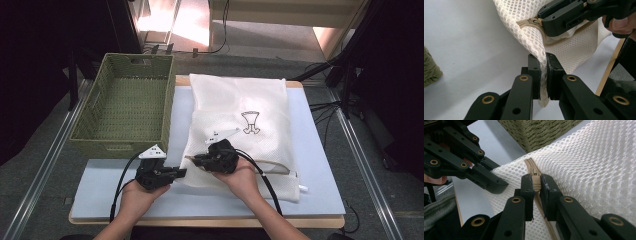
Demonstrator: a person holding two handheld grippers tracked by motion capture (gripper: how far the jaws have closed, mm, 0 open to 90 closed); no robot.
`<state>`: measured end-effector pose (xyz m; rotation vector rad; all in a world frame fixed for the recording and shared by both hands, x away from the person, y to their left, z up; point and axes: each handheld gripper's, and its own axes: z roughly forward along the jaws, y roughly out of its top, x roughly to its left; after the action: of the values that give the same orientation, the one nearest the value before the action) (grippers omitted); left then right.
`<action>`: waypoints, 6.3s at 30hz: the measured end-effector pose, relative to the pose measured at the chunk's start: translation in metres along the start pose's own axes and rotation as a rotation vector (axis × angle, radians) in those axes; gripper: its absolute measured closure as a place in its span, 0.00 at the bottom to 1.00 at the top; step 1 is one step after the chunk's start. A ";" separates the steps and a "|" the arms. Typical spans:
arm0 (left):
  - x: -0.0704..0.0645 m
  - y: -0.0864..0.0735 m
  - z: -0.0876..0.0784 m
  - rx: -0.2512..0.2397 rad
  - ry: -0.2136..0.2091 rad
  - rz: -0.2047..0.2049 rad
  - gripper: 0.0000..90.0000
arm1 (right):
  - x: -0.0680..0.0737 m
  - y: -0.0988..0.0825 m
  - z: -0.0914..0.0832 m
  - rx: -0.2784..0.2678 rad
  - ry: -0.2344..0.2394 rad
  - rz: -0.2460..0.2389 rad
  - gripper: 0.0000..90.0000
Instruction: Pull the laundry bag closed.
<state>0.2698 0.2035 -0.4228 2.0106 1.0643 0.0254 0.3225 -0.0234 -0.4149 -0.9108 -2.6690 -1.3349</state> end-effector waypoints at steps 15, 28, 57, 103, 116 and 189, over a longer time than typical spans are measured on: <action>0.014 0.022 0.012 0.100 -0.011 0.028 0.78 | 0.002 0.000 -0.005 0.006 -0.009 -0.045 0.92; 0.016 0.037 0.014 0.112 -0.069 -0.008 0.97 | 0.002 -0.002 -0.005 0.000 -0.023 -0.055 0.92; 0.012 0.032 0.010 0.077 -0.046 -0.002 0.98 | 0.000 -0.006 0.001 -0.001 -0.004 -0.070 0.90; 0.017 0.030 0.000 0.038 -0.020 -0.024 0.98 | -0.008 -0.022 -0.042 0.101 -0.033 -0.119 0.93; 0.018 0.028 0.000 0.053 -0.002 -0.010 0.98 | -0.022 -0.030 -0.065 0.086 -0.012 -0.095 0.93; 0.018 0.019 0.002 0.100 0.007 0.020 0.97 | -0.063 -0.085 -0.150 0.071 -0.084 -0.025 0.92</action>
<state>0.2945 0.2088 -0.4174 2.1120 1.0688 -0.0107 0.2965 -0.2045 -0.3983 -0.9487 -2.7795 -1.2245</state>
